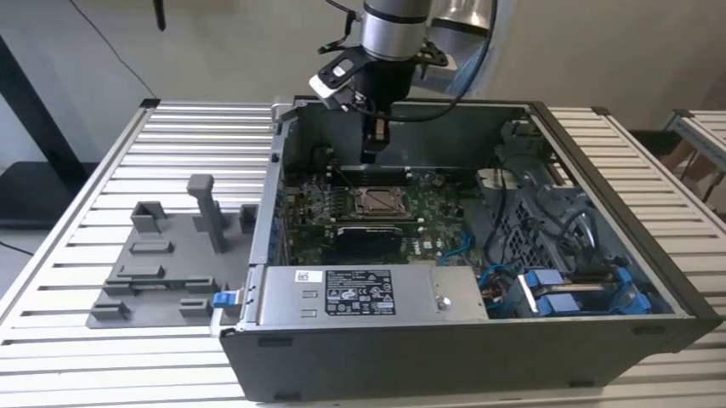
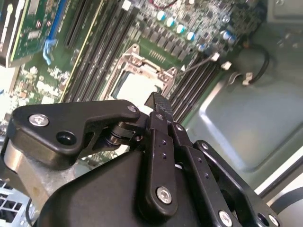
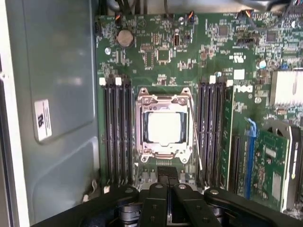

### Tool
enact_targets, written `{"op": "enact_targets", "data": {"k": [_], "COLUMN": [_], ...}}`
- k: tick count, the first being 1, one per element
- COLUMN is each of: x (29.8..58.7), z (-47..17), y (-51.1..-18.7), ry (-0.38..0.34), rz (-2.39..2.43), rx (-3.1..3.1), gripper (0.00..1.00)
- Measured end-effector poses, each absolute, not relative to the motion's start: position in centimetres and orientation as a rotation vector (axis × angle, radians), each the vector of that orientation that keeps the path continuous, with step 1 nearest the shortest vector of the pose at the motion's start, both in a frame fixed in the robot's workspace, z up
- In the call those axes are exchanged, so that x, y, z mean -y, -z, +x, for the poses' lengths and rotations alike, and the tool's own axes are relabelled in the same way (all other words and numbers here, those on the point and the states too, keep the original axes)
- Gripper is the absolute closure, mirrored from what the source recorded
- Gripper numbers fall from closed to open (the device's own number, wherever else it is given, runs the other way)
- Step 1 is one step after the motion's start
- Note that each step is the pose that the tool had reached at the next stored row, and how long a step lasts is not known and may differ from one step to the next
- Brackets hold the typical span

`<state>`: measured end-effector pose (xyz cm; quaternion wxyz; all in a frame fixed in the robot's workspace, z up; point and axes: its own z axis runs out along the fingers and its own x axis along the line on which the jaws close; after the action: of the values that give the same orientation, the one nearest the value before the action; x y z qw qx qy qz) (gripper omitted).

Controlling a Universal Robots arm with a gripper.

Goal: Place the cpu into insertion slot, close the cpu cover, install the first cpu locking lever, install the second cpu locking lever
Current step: 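Close the cpu cover, then install the first cpu locking lever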

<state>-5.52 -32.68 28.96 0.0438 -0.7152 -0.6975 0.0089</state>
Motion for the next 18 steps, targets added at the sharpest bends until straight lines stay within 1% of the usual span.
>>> {"op": "enact_targets", "data": {"k": [5,11,18], "x": [32.7,32.7,32.7], "z": [-6.7,-8.2,-10.3], "y": [-28.9,-28.9,-28.9], "ry": [-0.009,0.049,0.079], "rz": [-2.177,-2.146,-2.13], "rx": [2.125,2.099,2.085], "gripper": [0.89,0.89,0.89]}}
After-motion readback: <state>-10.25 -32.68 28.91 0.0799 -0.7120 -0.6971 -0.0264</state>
